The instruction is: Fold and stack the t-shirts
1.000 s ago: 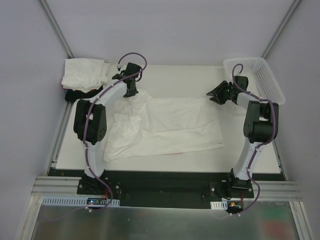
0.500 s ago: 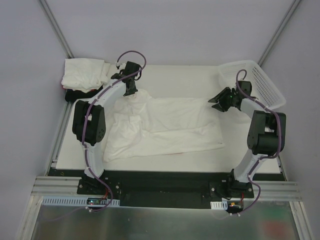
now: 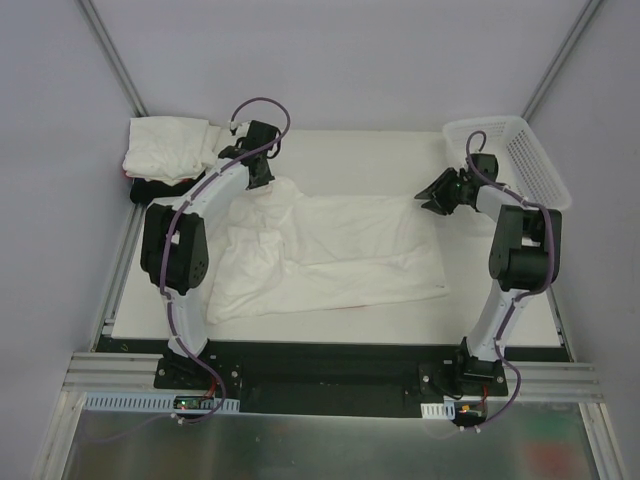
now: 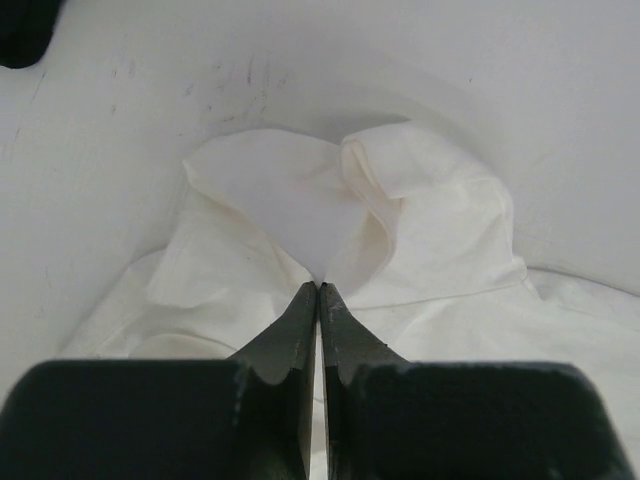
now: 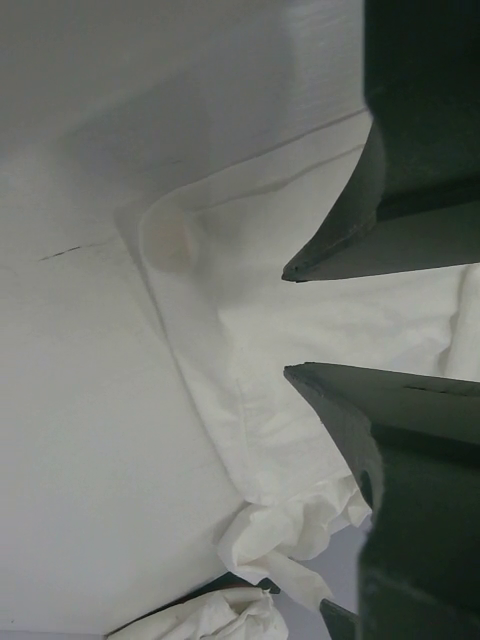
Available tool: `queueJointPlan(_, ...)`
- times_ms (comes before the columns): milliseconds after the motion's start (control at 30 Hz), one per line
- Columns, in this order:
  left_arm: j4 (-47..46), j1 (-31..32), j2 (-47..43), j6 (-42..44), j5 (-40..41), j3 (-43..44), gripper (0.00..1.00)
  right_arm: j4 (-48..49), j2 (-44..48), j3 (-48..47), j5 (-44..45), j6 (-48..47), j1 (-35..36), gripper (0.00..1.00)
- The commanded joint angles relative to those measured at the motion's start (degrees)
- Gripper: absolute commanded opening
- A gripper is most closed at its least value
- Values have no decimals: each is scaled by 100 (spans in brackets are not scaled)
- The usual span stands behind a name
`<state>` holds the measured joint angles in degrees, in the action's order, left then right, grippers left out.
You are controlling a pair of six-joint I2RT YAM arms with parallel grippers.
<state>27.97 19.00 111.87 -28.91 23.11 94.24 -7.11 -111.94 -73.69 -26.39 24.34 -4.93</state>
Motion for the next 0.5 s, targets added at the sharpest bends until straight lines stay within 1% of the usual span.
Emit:
queueJointPlan(0, -125, -81, -412, 96, 123, -98, 0, 202, -398, -671, 846, -61, -483, 41)
queueJointPlan(100, -133, -107, -465, 104, 132, -142, 0, 88, -723, -1120, 776, -69, -483, 41)
queueJointPlan(133, -134, -125, -474, 104, 141, -160, 0, 53, -802, -1426, 706, -70, -465, 41)
queueJointPlan(200, -151, -143, -500, 113, 167, -178, 0, -202, -1040, -1717, 592, -139, -439, 41)
queueJointPlan(233, -151, -160, -509, 113, 158, -178, 0, -316, -1110, -2049, 522, -192, -387, 41)
queueJointPlan(333, -177, -169, -517, 96, 141, -186, 0, -922, -1356, -2561, 355, -473, -272, 42)
queueJointPlan(367, -177, -169, -518, 87, 149, -204, 0, -1167, -1409, -2937, 232, -613, -254, 42)
queueJointPlan(467, -221, -169, -535, 69, 158, -291, 0, -1783, -1673, -3649, -365, -772, -166, 43)
